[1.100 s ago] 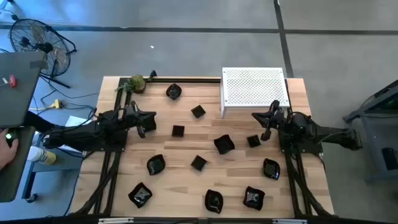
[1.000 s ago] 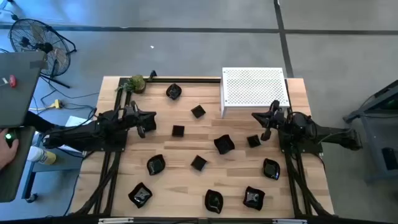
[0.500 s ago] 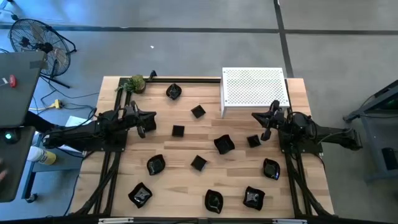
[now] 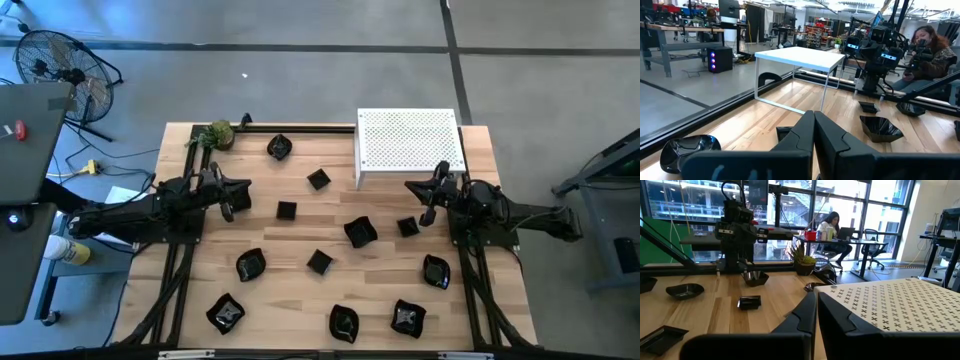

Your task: Pick & Place Mini shaped plates

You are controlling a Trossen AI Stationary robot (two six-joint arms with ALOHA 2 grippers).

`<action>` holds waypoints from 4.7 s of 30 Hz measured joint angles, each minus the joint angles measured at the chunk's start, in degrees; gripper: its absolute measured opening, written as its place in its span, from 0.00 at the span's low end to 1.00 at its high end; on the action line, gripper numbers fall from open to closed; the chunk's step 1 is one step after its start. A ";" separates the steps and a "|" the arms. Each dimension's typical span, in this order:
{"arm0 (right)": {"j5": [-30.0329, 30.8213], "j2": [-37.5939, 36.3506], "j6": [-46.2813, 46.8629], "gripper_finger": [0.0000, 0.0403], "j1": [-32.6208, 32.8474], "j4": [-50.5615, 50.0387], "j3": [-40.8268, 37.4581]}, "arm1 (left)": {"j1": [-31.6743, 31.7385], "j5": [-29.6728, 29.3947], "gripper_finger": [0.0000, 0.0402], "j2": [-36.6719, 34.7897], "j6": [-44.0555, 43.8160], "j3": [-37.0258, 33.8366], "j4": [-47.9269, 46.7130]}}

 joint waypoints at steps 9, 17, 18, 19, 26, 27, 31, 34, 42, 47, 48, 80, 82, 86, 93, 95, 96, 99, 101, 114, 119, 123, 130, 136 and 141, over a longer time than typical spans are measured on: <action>0.01 0.00 -0.01 0.03 -0.01 0.00 0.00 | -0.01 0.01 0.00 0.01 0.00 0.00 0.00; 0.00 -0.01 0.00 0.03 0.00 0.00 0.00 | 0.00 0.01 0.00 -0.01 0.00 0.00 0.63; 0.02 0.00 0.00 0.03 0.00 -0.02 0.00 | 0.00 0.00 0.00 0.00 0.00 0.00 0.84; 0.02 0.01 -0.01 0.03 0.01 0.00 0.00 | 0.00 -0.01 0.00 -0.01 0.01 0.00 0.89; 0.00 -0.02 -0.01 0.03 0.01 0.00 0.00 | -0.02 0.01 0.00 0.00 -0.01 0.00 1.22; 0.00 0.00 -0.01 0.03 0.01 0.00 0.00 | -0.01 0.01 0.00 0.00 -0.01 0.00 1.25; 0.01 0.01 0.00 0.03 0.00 0.00 0.00 | 0.00 0.38 0.00 -0.01 -0.01 0.00 1.21; 0.00 -0.02 0.01 0.03 -0.01 0.00 0.00 | -0.01 0.47 0.00 0.01 -2.19 0.00 1.83; 3.39 -0.01 -1.04 0.03 -0.05 0.02 0.00 | -0.01 -0.85 0.00 -0.02 -5.37 0.70 8.70; 8.57 -0.02 -1.58 0.03 -0.07 2.02 0.00 | -0.01 -1.25 0.00 1.64 -2.46 2.19 8.18; 8.34 -0.02 -1.44 0.03 -0.07 2.79 0.00 | 0.00 -1.34 0.00 2.02 -2.51 2.28 8.57; 8.07 5.30 19.43 0.01 0.78 8.98 11.04 | -0.01 -13.08 0.00 24.02 -20.40 2.58 23.47; 8.88 10.41 21.55 0.00 1.29 -0.58 16.54 | 0.00 -14.01 0.00 24.52 -20.40 2.58 23.45; 5.91 22.26 28.86 0.00 3.14 -13.71 26.58 | 0.00 -14.18 0.00 24.80 -19.71 2.58 23.30; 2.57 38.62 43.55 0.00 10.15 -31.46 35.28 | 0.00 -17.74 0.00 24.77 -15.58 2.59 23.52; 1.85 41.46 48.08 0.00 12.18 -32.50 35.59 | 0.00 -17.74 0.00 24.77 -15.46 2.60 23.46; 1.40 42.64 50.19 0.00 13.23 -32.90 35.60 | 0.00 -17.71 0.00 24.77 -15.44 2.60 23.38; 1.07 45.54 57.92 0.00 16.49 -35.48 35.60 | 0.00 -17.74 0.00 24.77 -15.44 2.60 22.78; 1.76 46.97 65.69 0.01 18.29 -38.70 35.60 | 0.00 -17.74 0.00 24.77 -15.44 2.60 21.88; 0.01 55.19 86.47 0.32 17.42 -60.64 35.28 | 0.00 -20.34 0.00 24.77 -15.58 2.60 18.71; -5.19 55.17 84.45 0.36 12.45 -52.52 29.50 | 0.00 -22.29 0.00 24.77 -15.86 2.62 15.72; -6.31 54.88 84.18 0.35 9.58 -49.09 24.95 | 0.00 -22.41 0.00 24.77 -16.26 2.62 15.33; -8.63 54.67 81.56 0.29 7.28 -41.36 20.71 | 0.00 -22.48 0.00 24.77 -17.42 2.62 15.31; -10.41 54.56 82.04 0.18 7.03 -35.21 16.65 | 0.00 -23.27 0.00 24.77 -17.45 2.62 15.30; -11.41 54.20 82.04 0.08 7.03 -34.21 16.37 | 0.00 -23.29 0.00 24.77 -17.54 2.62 15.30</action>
